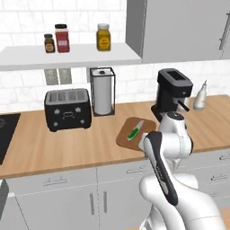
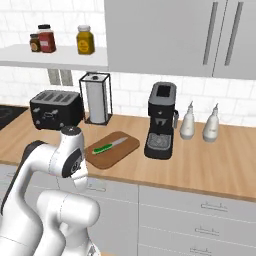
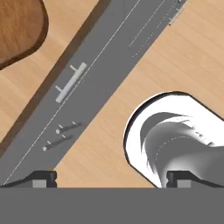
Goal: Pick up the knife from the drawer and place it on the cutting board. Then place the meat from the plate to the cutting board.
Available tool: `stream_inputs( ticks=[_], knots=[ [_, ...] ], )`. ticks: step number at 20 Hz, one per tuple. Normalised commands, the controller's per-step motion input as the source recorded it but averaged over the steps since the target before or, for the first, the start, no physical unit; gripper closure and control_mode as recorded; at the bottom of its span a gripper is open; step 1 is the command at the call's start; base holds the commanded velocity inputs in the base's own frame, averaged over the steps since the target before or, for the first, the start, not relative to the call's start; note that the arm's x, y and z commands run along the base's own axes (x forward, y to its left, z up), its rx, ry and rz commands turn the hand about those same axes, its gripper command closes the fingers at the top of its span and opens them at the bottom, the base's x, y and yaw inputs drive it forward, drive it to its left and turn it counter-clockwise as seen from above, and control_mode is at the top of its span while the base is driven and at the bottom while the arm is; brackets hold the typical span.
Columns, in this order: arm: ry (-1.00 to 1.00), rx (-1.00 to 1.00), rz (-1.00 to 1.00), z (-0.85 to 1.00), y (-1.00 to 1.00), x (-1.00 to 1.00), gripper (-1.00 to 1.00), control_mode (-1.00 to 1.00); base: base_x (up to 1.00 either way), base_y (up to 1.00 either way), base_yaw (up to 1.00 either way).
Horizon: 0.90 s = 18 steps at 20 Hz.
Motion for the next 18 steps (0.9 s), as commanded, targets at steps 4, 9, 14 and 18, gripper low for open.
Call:
stream_inputs(
  ticks=[4, 9, 14, 18],
  knots=[
    [0.0, 0.0, 0.0, 0.0, 0.0, 0.0, -1.0, 1.0, -1.0, 0.13, 0.1],
    [0.0, 0.0, 0.0, 0.0, 0.0, 0.0, -1.0, 1.0, -0.82, 0.78, 0.18],
    [0.0, 0.0, 0.0, 0.0, 0.0, 0.0, -1.0, 1.0, -0.16, 1.0, 0.1],
    [0.0, 0.0, 0.0, 0.0, 0.0, 0.0, -1.0, 1.0, 0.0, 1.0, 0.03]
  ],
)
